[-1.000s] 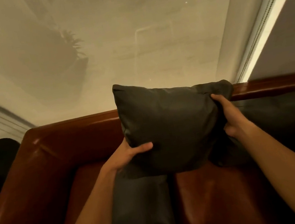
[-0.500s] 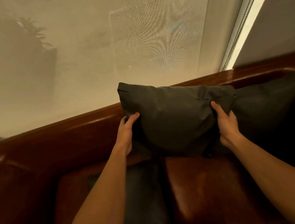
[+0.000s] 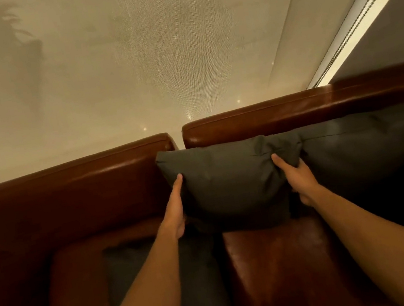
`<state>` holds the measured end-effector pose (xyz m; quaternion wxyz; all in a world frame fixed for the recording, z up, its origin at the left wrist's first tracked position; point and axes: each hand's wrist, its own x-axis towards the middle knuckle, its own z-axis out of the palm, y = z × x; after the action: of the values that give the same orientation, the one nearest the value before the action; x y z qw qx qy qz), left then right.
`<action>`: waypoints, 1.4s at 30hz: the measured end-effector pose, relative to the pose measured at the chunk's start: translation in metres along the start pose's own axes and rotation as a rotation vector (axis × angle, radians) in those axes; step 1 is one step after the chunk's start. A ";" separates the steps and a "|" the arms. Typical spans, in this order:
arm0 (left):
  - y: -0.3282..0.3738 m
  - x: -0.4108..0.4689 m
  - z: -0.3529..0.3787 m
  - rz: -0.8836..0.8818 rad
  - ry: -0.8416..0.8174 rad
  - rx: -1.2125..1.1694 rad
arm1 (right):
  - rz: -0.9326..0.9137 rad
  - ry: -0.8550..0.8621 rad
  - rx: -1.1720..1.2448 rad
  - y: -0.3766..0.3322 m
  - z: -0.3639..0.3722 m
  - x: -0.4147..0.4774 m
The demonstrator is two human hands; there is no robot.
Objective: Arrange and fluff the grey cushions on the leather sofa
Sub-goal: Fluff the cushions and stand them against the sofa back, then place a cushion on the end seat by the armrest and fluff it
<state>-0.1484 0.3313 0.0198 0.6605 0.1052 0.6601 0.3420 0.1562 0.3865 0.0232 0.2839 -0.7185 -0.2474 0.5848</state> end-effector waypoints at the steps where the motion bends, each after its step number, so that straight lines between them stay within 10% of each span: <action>1: -0.002 0.009 -0.001 -0.022 0.013 0.005 | 0.026 0.006 -0.012 0.001 0.002 0.006; 17: -0.034 -0.036 -0.041 0.046 0.122 0.049 | 0.054 0.287 -0.012 0.053 0.030 -0.049; 29: -0.179 -0.159 -0.182 -0.082 0.449 -0.057 | 0.058 -0.452 -0.594 0.152 0.181 -0.176; 42: -0.236 -0.103 -0.340 -0.271 0.446 0.064 | 0.314 -0.245 -0.771 0.238 0.253 -0.081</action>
<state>-0.3849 -0.0115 -0.0736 0.5346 -0.0412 0.8080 0.2441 -0.1022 0.1904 -0.1254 -0.1290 -0.7262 -0.3671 0.5668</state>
